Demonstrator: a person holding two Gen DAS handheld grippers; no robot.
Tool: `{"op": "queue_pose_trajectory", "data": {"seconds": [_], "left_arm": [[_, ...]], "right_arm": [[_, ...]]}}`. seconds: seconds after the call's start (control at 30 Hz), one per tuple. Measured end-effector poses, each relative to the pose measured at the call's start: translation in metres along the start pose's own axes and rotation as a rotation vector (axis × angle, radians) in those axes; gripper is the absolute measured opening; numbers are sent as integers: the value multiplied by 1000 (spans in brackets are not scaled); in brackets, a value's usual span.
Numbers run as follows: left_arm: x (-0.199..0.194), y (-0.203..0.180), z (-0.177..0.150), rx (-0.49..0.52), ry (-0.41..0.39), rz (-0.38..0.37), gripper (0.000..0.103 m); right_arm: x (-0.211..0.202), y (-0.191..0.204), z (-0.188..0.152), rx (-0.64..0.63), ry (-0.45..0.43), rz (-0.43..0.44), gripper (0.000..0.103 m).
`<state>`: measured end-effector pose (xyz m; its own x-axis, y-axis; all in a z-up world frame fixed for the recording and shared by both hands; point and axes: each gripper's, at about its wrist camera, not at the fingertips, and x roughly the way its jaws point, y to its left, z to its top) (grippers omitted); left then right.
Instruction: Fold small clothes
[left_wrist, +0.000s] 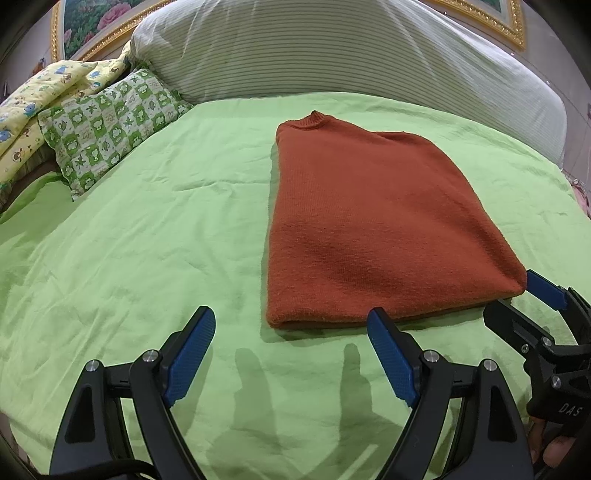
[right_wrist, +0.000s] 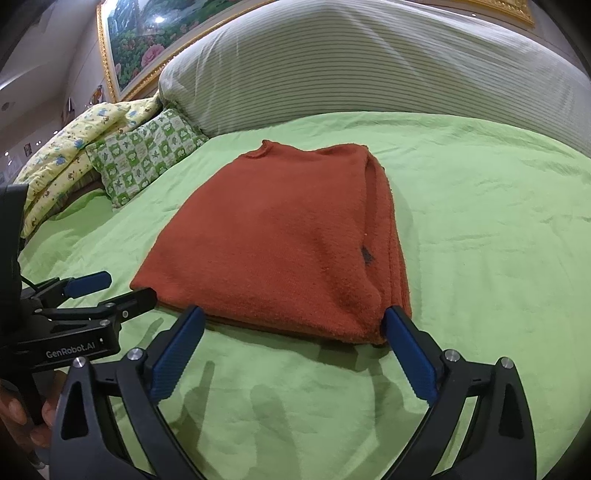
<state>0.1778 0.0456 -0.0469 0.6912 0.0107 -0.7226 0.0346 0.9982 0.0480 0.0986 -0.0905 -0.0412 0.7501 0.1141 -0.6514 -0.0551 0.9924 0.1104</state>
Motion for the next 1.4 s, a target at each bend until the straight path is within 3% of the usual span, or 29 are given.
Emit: {"op": "queue_pose_trajectory", "data": {"seconds": [0.77,1.4], "left_arm": [[-9,-2,-1,34,-13,3,85],[-28,-1,12,33,-57,-8,87]], "right_arm": [[1,5,1,-18,14,-6,99],[-17,16,20,-64,-34,-26,100]]}}
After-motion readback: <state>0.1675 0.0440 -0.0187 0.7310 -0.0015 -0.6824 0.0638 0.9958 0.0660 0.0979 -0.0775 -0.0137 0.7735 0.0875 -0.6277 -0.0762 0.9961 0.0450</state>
